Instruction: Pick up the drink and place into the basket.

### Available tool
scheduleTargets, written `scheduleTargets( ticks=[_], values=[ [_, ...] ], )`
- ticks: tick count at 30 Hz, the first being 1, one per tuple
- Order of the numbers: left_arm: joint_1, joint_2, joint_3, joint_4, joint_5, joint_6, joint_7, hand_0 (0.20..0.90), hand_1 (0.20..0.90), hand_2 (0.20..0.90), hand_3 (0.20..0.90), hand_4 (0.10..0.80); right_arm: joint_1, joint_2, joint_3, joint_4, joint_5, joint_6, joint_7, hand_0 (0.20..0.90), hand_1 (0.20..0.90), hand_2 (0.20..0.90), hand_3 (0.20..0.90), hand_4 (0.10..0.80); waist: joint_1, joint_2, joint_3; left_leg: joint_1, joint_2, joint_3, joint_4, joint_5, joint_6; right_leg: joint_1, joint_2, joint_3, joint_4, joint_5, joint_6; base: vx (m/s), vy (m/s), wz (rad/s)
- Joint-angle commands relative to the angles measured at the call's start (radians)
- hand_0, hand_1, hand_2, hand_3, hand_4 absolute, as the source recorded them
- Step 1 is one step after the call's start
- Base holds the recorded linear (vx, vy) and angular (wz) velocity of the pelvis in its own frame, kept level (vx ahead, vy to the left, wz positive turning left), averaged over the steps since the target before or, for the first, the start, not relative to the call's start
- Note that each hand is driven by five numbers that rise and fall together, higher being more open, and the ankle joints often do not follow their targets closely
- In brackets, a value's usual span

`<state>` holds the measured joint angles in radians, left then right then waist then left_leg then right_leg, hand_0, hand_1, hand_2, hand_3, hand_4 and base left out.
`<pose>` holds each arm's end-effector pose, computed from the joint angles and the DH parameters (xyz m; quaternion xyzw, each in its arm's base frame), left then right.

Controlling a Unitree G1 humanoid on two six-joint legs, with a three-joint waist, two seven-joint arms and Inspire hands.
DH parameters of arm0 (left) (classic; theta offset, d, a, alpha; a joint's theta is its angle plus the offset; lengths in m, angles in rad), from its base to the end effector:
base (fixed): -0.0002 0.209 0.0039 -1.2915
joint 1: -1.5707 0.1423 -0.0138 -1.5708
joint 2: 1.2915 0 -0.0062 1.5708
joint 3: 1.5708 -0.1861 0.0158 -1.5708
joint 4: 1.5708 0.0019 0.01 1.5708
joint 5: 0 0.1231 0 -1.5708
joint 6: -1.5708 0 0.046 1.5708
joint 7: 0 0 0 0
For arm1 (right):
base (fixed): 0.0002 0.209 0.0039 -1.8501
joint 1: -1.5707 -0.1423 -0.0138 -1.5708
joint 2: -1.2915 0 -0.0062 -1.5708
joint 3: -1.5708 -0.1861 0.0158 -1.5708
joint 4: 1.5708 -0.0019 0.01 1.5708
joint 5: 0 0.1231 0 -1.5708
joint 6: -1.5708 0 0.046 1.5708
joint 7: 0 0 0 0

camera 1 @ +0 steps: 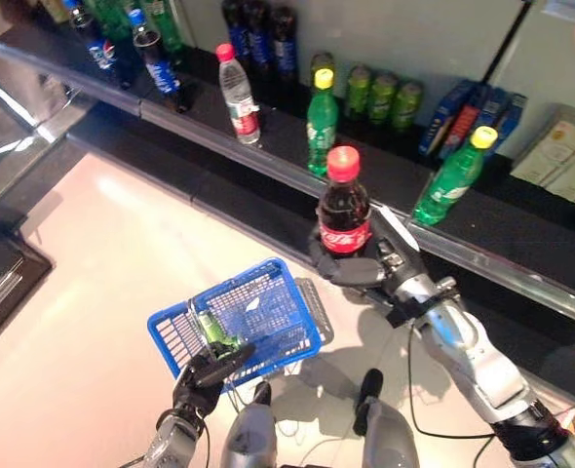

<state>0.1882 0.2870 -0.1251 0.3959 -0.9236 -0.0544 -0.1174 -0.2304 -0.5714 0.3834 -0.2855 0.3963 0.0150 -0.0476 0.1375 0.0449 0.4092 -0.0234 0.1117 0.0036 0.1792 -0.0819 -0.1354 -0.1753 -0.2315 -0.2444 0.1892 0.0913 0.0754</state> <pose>0.1175 0.2107 -0.0422 -0.3036 0.2299 0.0657 0.9223 0.2076 -0.1586 0.1188 -0.0807 -0.1395 0.2314 0.9594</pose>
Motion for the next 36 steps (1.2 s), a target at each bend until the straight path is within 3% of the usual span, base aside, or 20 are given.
scheduleTargets(
  ticks=[1,5,10,14,22,36],
  values=[
    [-0.003,0.087,-0.040,-0.358,-0.065,-0.111,-0.201,0.300,0.300,0.300,0.200,0.100,-0.226,0.080,0.017,-0.109,0.043,-0.131,-0.084,0.300,0.300,0.300,0.200,0.100,0.054,0.022,-0.074,-0.062,-0.052,-0.029,0.032,0.060,0.070,0.140,0.018,-0.026,0.129,-0.212,-0.033,-0.090,-0.005,0.28],
    [-0.009,0.129,-0.064,-0.452,-0.038,-0.123,-0.286,0.300,0.300,0.300,0.200,0.100,-0.272,0.126,0.059,-0.041,0.055,-0.126,-0.144,0.300,0.300,0.300,0.200,0.100,0.098,0.032,-0.057,-0.089,-0.069,-0.088,0.035,0.070,0.071,0.136,0.004,-0.054,0.129,-0.210,-0.032,-0.057,-0.032,0.44],
    [-0.018,0.134,-0.084,-0.524,-0.147,-0.073,-0.381,0.300,0.300,0.300,0.200,0.100,-0.299,0.189,0.093,0.018,0.107,-0.169,-0.222,0.300,0.300,0.300,0.200,0.100,0.130,0.042,-0.052,-0.101,-0.079,-0.125,0.040,0.076,0.072,0.141,-0.007,-0.078,0.134,-0.207,-0.029,0.017,-0.008,0.33],
    [-0.041,0.140,-0.108,-0.566,-0.152,-0.113,-0.421,0.300,0.300,0.300,0.200,0.100,-0.320,0.263,0.121,0.067,0.089,-0.183,-0.293,0.300,0.300,0.300,0.200,0.100,0.156,0.046,-0.046,-0.115,-0.090,-0.155,0.049,0.076,0.072,0.143,-0.018,-0.095,0.139,-0.207,-0.022,0.034,-0.005,0.18],
    [-0.097,0.154,-0.078,-0.746,-0.250,-0.073,-0.478,0.300,0.300,0.300,0.200,0.100,-0.312,0.347,0.193,0.189,-0.009,-0.154,-0.380,0.300,0.300,0.300,0.200,0.100,0.208,0.042,-0.018,-0.150,-0.107,-0.197,0.085,0.074,0.074,0.138,-0.030,-0.133,0.155,-0.206,-0.019,0.027,-0.045,0.15],
    [-0.174,0.140,-0.075,-0.835,-0.300,-0.019,-0.551,0.300,0.300,0.300,0.200,0.100,-0.260,0.411,0.292,0.554,-0.186,-0.131,-0.379,0.300,0.300,0.300,0.200,0.100,0.233,0.041,0.019,-0.182,-0.127,-0.213,0.103,0.071,0.077,0.120,-0.042,-0.147,0.166,-0.201,-0.011,0.010,-0.022,0.07]
  ],
)
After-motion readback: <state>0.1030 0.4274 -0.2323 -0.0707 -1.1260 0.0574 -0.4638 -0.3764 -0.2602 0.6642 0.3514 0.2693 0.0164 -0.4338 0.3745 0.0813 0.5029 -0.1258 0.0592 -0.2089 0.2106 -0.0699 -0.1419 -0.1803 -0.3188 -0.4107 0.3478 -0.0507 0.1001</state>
